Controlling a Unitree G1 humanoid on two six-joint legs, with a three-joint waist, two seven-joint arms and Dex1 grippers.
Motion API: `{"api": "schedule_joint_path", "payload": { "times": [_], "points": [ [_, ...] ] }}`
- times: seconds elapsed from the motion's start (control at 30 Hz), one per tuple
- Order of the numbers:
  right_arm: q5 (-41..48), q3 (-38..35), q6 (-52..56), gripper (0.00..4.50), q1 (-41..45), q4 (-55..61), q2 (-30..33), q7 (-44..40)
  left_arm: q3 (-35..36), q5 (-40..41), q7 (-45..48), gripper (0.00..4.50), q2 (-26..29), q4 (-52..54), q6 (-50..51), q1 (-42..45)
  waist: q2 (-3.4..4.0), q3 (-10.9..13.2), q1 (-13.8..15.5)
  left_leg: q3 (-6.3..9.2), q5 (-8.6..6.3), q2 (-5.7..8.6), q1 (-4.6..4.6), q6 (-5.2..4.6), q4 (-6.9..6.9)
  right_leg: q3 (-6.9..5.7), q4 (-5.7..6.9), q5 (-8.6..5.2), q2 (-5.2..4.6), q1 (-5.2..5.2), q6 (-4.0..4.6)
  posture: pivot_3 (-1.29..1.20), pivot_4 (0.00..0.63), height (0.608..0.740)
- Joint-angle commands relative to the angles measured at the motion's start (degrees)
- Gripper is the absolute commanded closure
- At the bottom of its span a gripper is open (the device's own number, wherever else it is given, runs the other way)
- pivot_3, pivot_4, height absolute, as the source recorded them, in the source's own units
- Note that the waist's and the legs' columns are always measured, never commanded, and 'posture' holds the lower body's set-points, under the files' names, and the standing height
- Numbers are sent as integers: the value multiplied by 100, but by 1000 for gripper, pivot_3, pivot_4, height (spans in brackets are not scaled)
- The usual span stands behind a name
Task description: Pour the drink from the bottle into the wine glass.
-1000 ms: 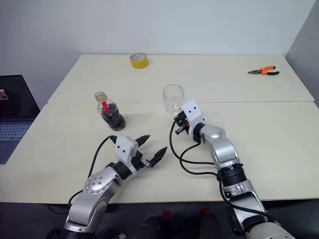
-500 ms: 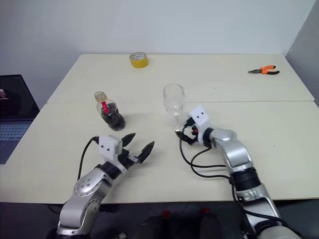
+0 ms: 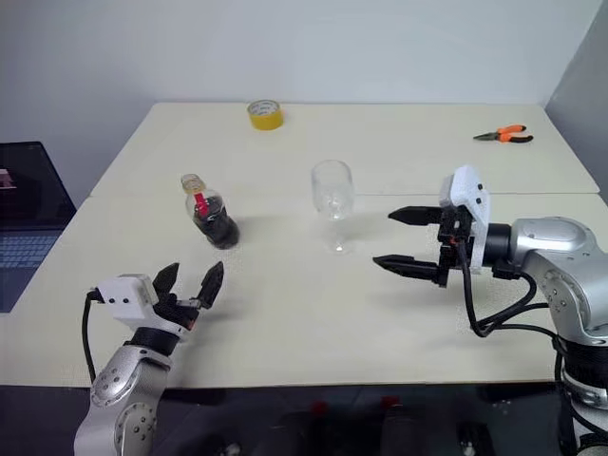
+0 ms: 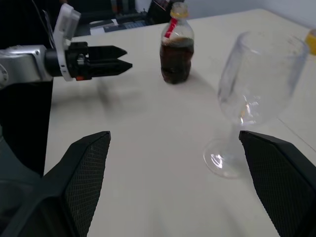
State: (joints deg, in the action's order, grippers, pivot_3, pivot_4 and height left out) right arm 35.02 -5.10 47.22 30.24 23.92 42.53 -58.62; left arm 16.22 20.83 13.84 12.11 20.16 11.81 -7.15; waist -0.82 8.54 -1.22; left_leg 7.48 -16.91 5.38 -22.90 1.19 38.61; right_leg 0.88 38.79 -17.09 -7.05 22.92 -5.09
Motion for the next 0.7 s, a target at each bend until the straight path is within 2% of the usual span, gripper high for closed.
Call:
{"api": "schedule_joint_path", "payload": {
  "times": [0.03, 0.33, 0.7],
  "points": [
    [-158, 156, -61, 40, 378, 40, -57, 420, 57, -324, -244, 0, 138, -66, -163, 364, -3, 2, 52, 4, 0, 1, -1, 0, 4, -3, 1, 0, 0, 0, 0, 0, 150, 740],
    [-290, 448, -275, 40, 391, -96, 68, 405, -42, -412, -392, 0, 352, -241, 401, 1033, -21, 8, 114, 7, 0, 1, -4, 1, 9, -5, 5, 0, 0, 3, 0, 0, 150, 740],
    [209, 174, -358, 40, 520, 49, -186, 462, -121, -516, -98, 0, 562, -1121, 267, 1742, -23, 9, 111, 8, 0, 3, -4, 1, 11, -7, 5, 0, -1, 2, 0, 0, 150, 740]
  ]
}}
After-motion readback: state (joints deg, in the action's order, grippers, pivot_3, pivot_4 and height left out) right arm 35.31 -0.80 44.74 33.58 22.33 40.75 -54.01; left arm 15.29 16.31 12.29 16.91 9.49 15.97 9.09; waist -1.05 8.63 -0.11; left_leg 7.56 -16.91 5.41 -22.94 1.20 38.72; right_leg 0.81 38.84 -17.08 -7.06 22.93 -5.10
